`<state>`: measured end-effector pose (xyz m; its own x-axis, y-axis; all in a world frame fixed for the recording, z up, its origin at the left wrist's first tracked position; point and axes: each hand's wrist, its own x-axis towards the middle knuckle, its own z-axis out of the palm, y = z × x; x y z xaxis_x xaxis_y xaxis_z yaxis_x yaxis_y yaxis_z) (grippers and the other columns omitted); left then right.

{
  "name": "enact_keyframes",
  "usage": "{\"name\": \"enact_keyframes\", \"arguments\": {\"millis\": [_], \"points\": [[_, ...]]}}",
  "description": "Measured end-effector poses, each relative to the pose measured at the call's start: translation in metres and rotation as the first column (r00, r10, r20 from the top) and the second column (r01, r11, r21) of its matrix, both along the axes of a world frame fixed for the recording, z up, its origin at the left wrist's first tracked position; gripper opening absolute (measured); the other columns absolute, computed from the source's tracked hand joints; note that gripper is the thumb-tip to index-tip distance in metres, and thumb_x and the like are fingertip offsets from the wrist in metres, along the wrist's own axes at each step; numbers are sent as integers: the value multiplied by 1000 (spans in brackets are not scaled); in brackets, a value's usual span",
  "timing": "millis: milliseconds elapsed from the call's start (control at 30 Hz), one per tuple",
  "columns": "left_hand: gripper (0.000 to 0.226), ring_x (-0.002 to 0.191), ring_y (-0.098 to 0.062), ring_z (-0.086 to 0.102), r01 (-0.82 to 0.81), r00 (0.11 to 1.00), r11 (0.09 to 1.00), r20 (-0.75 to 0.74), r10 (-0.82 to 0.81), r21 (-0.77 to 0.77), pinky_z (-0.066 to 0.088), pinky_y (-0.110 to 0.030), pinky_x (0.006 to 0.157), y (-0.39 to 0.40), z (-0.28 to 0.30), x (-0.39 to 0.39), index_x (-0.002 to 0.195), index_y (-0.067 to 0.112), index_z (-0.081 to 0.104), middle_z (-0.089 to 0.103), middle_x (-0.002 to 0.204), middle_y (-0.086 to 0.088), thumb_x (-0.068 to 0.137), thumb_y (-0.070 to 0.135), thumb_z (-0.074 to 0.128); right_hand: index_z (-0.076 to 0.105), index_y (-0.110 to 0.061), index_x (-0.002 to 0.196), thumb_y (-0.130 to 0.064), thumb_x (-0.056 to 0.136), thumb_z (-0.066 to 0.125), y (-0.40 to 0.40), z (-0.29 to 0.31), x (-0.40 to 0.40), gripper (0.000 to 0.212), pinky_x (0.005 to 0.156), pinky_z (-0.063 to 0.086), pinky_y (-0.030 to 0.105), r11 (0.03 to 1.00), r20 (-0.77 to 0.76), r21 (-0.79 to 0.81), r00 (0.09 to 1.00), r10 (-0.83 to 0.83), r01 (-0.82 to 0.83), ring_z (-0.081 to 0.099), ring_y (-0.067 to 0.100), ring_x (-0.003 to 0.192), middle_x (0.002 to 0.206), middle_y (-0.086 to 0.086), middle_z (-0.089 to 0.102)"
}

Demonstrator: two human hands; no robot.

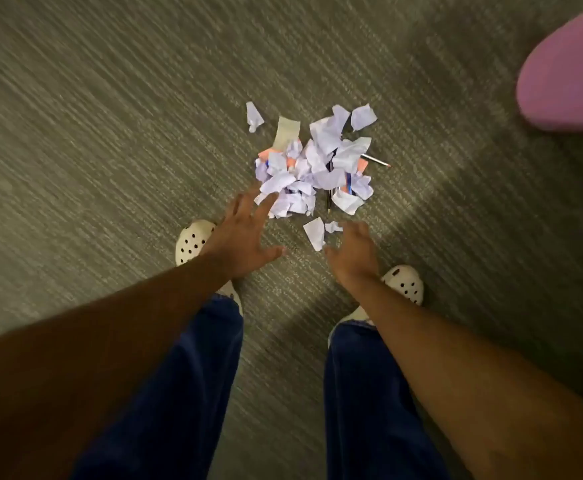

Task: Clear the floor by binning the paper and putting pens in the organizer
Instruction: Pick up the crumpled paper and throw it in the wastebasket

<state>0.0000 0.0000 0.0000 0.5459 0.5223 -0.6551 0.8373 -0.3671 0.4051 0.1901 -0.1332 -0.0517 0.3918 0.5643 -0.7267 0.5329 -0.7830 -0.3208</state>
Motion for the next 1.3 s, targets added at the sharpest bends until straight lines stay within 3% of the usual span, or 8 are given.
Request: {"name": "enact_keyframes", "arguments": {"millis": [200, 400, 600, 700, 900, 1067, 1167, 1300], "points": [[102, 152, -42, 21, -26, 1000, 999, 6, 26, 38, 48, -59, 109, -18, -67, 1, 158, 39, 18, 7, 169, -3, 79, 37, 84, 49, -17, 142, -25, 79, 89, 6, -68, -23, 75, 109, 49, 45, 998, -9, -4, 998, -63, 63, 38, 36, 140, 157, 14, 26], [100, 154, -55, 3, 82, 991, 993, -111, -73, 84, 40, -67, 113, 9, -105, 32, 161, 45, 13, -10, 173, -6, 87, 39, 80, 67, -7, 101, 4, 87, 69, 1, -89, -20, 17, 96, 53, 42, 997, 28, 57, 998, 50, -52, 57, 36, 112, 132, 15, 47], [74, 133, -40, 41, 8, 996, 980, -90, 10, 200, 53, -49, 100, 29, -119, 52, 143, 30, 51, 30, 155, -16, 79, 17, 87, 75, -7, 84, 13, 82, 67, 11, -74, 12, 22, 67, 48, 10, 975, -64, 218, 998, -21, 35, 62, 18, 77, 98, 6, 58], [47, 120, -36, 51, -53, 998, 988, -35, 58, 145, 51, -43, 97, 38, -125, 50, 126, 16, 67, 45, 135, -17, 83, 9, 84, 74, -6, 85, 16, 81, 67, 34, -60, 28, 23, 72, 44, 1, 918, -91, 389, 995, -41, 73, 59, 10, 76, 101, 1, 54], [31, 110, -38, 63, -181, 983, 983, 30, 180, 31, 50, -43, 99, 48, -121, 46, 117, 4, 75, 57, 128, -22, 86, 4, 79, 68, -3, 93, 16, 79, 66, 88, -62, 45, 23, 84, 56, 40, 879, -27, 451, 983, 184, -152, 62, 27, 105, 133, 14, 47], [28, 104, -32, 66, -167, 986, 985, 24, 166, 48, 50, -38, 92, 50, -124, 42, 113, 11, 77, 65, 121, -14, 86, 16, 81, 63, -15, 123, -8, 73, 86, 119, -66, 34, 56, 92, 53, 40, 878, 71, 245, 911, 407, -412, 50, 38, 124, 154, 10, 35], [27, 105, -31, 67, -199, 978, 979, 78, 196, 35, 46, -35, 93, 50, -129, 36, 109, 7, 77, 70, 116, -14, 84, 16, 83, 70, -7, 112, -1, 84, 73, 124, -75, 30, 28, 83, 44, 26, 870, 53, 269, 908, 415, -413, 54, 32, 120, 142, 13, 50], [25, 97, -25, 67, -267, 961, 964, 76, 267, -2, 35, -22, 76, 49, -132, 35, 106, 9, 76, 74, 107, -9, 86, 24, 82, 70, 7, 100, 6, 88, 57, 130, -73, 30, 17, 77, 46, 37, 925, 23, 256, 958, 286, -282, 62, 35, 104, 114, 20, 62]]}}
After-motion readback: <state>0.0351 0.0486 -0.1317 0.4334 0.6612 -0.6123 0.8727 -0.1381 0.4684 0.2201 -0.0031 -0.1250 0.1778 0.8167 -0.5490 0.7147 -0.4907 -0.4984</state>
